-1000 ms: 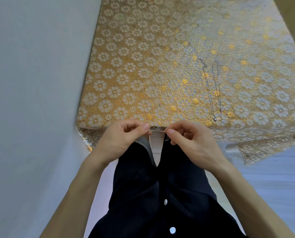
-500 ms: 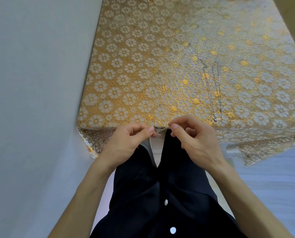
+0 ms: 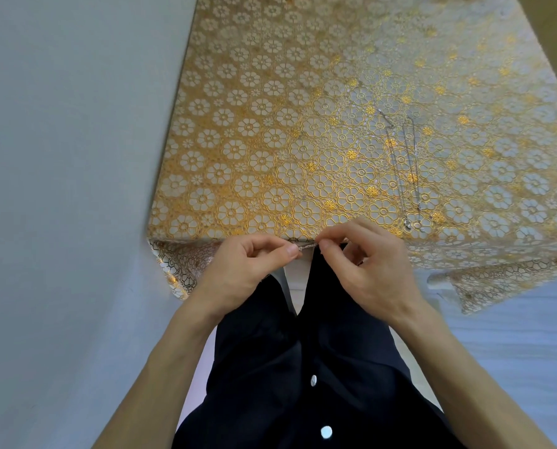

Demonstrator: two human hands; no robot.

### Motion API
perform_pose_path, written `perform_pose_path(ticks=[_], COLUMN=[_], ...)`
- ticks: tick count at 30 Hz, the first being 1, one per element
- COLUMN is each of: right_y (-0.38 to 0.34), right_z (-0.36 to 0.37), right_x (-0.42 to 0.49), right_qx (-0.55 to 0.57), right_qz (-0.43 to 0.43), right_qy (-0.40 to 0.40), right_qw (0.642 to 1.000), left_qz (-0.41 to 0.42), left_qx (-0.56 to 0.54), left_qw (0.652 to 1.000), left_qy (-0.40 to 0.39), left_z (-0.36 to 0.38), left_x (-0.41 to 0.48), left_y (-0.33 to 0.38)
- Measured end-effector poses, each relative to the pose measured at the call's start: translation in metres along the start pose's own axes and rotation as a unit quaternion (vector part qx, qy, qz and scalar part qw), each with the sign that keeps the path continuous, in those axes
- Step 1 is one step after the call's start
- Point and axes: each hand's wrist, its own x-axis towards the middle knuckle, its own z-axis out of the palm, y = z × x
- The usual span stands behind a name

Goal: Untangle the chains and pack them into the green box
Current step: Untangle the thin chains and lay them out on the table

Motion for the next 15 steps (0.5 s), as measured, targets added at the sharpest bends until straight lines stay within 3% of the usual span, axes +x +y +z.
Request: perform_pose_path(ticks=[6, 9, 15], right_y=[0.0043, 0.0034, 0.0001], right_z=[0.0019, 0.0022, 0.0079], right_x=[-0.0020, -0.0009, -0.0004], right_qx=[-0.115, -0.075, 0.007], right_qz=[-0.065, -0.045, 0.005], right_qy=[-0.031, -0.038, 0.029], right_qw=[0.991, 0.995, 1.000], left_qz=[0.022, 0.026, 0.027], left_qx=[0.018, 0.011, -0.044], left_qw=[0.999, 0.998, 0.995], left_qy=[0.041, 0.064, 0.088], left_z=[-0.0016, -0.0020, 0.0038], left_x=[0.0064, 0.0085, 0.0081], left_y=[-0.0078, -0.0072, -0.0029])
